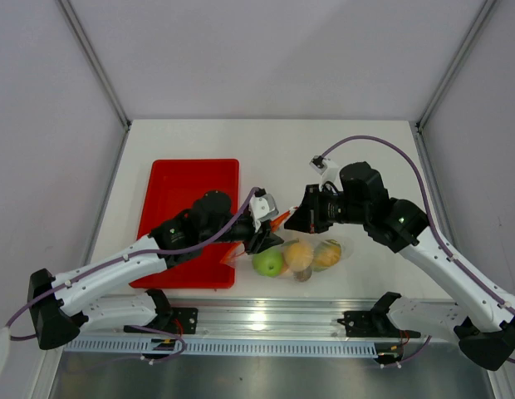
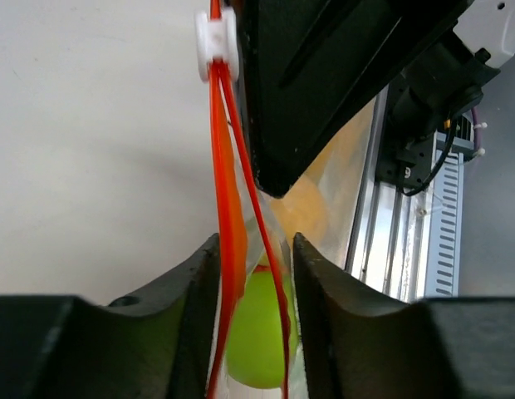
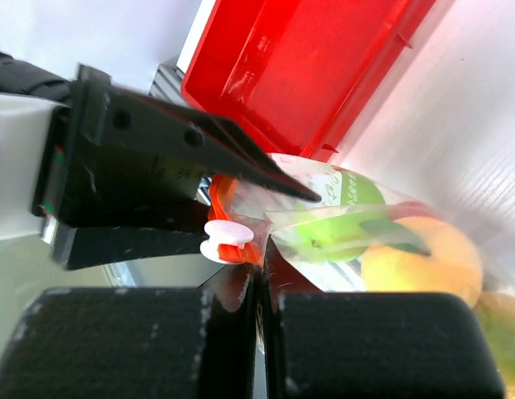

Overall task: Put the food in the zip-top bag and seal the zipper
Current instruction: Zip the zipper food storage bag at the center of the board.

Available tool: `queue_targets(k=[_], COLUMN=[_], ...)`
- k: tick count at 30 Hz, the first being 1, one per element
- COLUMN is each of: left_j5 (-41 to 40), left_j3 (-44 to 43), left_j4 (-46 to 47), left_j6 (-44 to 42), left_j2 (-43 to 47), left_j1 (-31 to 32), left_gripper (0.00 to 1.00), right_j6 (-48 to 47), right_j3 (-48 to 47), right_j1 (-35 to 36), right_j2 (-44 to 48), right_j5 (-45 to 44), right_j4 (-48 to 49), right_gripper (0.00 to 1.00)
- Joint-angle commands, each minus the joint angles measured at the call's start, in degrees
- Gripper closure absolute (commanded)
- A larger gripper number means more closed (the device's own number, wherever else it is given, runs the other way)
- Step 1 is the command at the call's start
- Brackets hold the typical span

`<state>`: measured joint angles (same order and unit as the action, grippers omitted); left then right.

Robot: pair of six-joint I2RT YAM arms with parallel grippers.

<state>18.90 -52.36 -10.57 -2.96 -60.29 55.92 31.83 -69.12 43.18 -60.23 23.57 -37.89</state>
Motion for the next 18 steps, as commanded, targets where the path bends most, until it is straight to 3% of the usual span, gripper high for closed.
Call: queue_targets(k=[1, 5, 6, 7, 8, 11, 14, 18], left_j5=[1.7, 2.3, 2.4, 2.5, 2.5, 5.2, 10.4, 18.0], left_j3=[0.3, -1.0, -1.1, -1.1, -1.1, -0.3, 0.4, 2.3], left_j4=[-0.3, -2.8, -3.2, -3.5, -3.8, -3.3, -2.1, -0.3], left_j6=[1.6, 2.5, 2.4, 2.5, 2.4, 4.7, 6.6, 10.4], left_j2=[0.8, -1.1, -1.8, -2.0, -2.0, -1.5, -0.9, -0.1], left_j1=[0.3, 0.3, 0.3, 0.3, 0.3, -0.2, -1.8, -5.4], left_gripper=[0.6, 0.86, 0.96, 0.99, 0.99, 0.99, 0.99, 0.99], right_j6=[3.8, 5.8, 5.9, 5.9, 5.3, 1.6, -2.2, -3.6], right_j3=[-0.3, 1.5, 1.7, 2.3, 2.7, 3.6, 5.7, 10.7], right_j1=[0.1, 0.1, 0.1, 0.1, 0.1, -0.2, -1.8, -7.0], right_j2=[0.2, 0.0, 0.0, 0.1, 0.5, 0.8, 1.3, 3.8], right_j5=[-1.0, -0.4, -0.5, -0.4, -0.3, -0.9, 0.5, 11.2], right_j4=[1.1, 2.5, 2.6, 3.0, 3.7, 3.4, 4.0, 8.3], right_gripper=[1.0, 1.0, 1.0, 0.98, 0.94, 0.67, 0.63, 0.64])
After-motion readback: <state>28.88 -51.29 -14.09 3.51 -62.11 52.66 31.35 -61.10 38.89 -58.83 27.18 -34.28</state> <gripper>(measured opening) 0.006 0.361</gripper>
